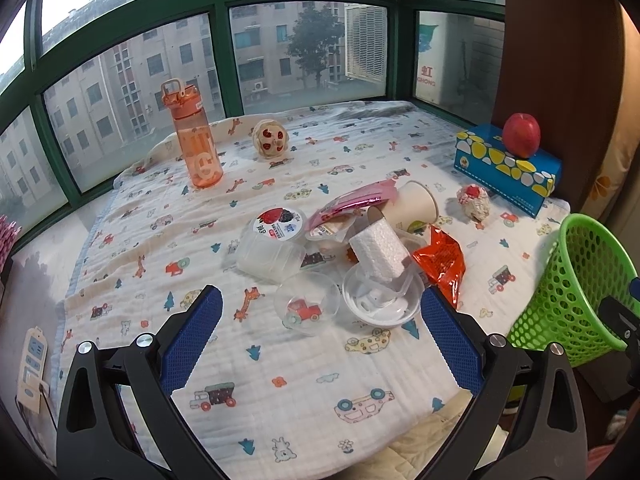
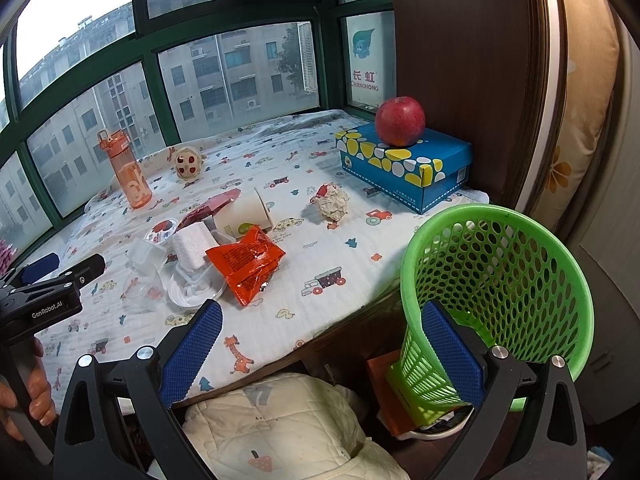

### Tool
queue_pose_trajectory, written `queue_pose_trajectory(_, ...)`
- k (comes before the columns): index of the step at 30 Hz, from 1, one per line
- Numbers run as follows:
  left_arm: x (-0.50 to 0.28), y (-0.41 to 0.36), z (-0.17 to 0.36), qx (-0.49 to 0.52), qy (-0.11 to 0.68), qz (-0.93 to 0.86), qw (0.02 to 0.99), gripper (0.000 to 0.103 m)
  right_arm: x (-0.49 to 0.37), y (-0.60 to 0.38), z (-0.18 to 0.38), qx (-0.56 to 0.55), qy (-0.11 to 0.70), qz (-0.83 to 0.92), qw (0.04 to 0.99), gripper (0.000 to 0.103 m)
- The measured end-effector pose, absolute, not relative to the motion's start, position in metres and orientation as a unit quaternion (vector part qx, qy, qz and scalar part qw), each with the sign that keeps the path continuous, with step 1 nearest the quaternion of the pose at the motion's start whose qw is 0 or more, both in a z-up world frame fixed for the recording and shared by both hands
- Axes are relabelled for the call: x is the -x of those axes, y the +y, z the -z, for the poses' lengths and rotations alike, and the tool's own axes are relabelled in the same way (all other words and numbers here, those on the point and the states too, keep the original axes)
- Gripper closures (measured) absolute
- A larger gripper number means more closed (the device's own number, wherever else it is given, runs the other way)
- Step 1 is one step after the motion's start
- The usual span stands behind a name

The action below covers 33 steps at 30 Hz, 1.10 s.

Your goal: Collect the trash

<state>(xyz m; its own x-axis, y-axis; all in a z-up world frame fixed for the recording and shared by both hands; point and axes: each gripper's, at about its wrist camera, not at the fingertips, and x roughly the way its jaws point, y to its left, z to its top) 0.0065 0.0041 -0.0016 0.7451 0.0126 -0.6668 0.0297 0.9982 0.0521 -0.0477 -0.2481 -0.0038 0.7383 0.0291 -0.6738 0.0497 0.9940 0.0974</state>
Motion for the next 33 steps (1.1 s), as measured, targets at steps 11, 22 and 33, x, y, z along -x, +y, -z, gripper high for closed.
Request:
queue_pose_trajectory(11, -0.023, 0.013, 0.007, -0.020, 0.366, 0.001, 0.931, 0.005, 0.035, -0.246, 0.008, -0.048, 0.365, -0.001, 0.930, 0.006)
queue_pose_trajectory(22, -0.035, 0.019, 0.009, -0.014, 0.372, -0.003, 0.928, 0.005, 0.017, -0.237, 0.012, -0.040, 0.372, -0.021, 0.927, 0.006)
queue_pose_trajectory(33, -0.045, 0.022, 0.009, -0.016, 0.373, -0.006, 0.928, 0.005, 0.003, -0.233, 0.016, -0.031, 0.376, -0.040, 0.925, 0.007)
